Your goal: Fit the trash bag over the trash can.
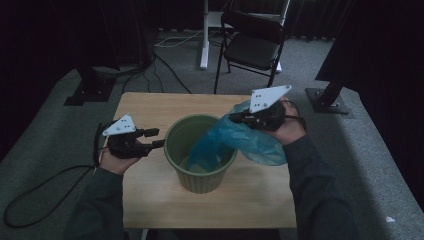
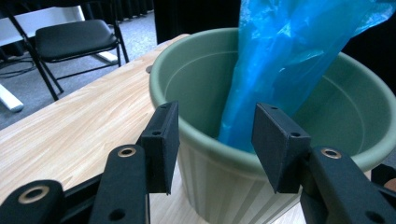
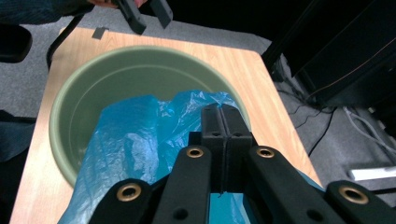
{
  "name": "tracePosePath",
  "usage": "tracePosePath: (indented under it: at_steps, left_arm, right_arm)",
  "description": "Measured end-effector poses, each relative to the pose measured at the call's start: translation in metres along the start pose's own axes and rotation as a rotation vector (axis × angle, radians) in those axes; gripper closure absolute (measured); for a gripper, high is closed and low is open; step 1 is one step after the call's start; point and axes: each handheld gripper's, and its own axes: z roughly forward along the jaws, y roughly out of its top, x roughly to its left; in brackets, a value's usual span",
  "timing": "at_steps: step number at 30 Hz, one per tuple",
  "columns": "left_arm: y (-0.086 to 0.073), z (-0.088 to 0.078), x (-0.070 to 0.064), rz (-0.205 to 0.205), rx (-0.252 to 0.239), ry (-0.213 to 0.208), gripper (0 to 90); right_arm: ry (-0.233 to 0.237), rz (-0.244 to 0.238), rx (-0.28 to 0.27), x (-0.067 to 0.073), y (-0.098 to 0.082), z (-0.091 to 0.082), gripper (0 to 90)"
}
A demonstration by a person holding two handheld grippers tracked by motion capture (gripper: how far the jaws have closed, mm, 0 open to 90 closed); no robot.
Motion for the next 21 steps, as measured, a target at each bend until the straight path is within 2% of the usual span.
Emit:
tracePosePath:
  at_steps: [10,14,16,21]
  left_arm:
    - [0.009,0.009,-0.005,0.020,-0.006,-0.017,51.3]
    - [0.010,0.012,-0.006,0.021,-0.001,-0.022,51.4]
    - [0.011,0.014,-0.008,0.012,-0.007,-0.027,51.3]
    - [0.015,0.022,-0.012,0.028,-0.001,-0.045,51.4]
  right_arm:
    - [-0.032,-0.022,-0.030,0.000,0.018,0.004,89.8]
    - [-0.023,-0.021,-0.018,0.000,0.016,0.012,89.7]
    - [-0.007,-0.013,0.007,0.002,0.012,0.021,89.7]
    - [0.008,0.005,0.034,0.003,0.001,0.036,89.7]
